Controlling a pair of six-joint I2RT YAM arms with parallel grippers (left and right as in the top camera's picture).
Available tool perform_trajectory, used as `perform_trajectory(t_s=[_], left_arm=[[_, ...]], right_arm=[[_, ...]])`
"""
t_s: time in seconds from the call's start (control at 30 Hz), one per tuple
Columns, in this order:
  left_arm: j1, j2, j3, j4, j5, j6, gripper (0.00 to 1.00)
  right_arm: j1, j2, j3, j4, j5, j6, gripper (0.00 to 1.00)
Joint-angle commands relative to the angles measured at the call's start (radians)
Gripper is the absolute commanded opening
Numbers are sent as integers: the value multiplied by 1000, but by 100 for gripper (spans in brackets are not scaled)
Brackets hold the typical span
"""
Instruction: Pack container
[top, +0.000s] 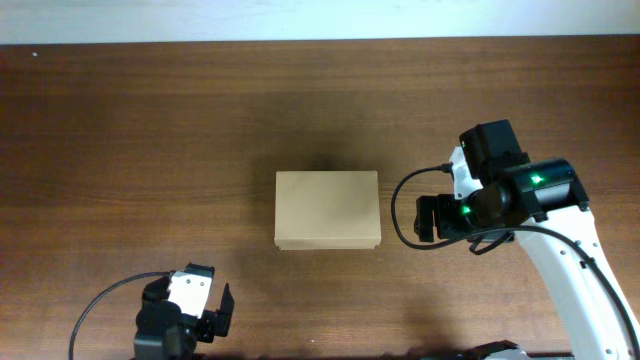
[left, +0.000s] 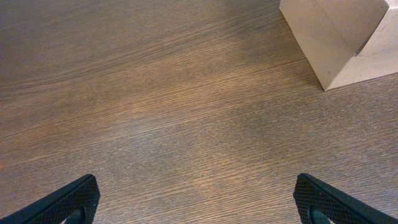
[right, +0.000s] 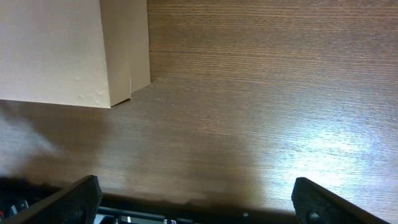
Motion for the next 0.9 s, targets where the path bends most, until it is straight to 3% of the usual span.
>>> perform_trajectory(t_s=[0.0, 0.13, 0.23, 0.53, 0.87], left_arm=[[-5, -10, -13, 1, -8, 12, 100], [-5, -10, -13, 1, -8, 12, 100], [-5, -10, -13, 1, -8, 12, 100], [-5, -10, -13, 1, -8, 12, 100], [-5, -10, -13, 1, -8, 12, 100]], right_arm=[[0, -29, 13, 0, 6, 5, 99], [0, -56, 9, 32, 75, -15, 99], [0, -130, -52, 197, 101, -56, 99], [0, -476, -443, 551, 95, -130, 99], [0, -906, -905, 781, 95, -129, 99]])
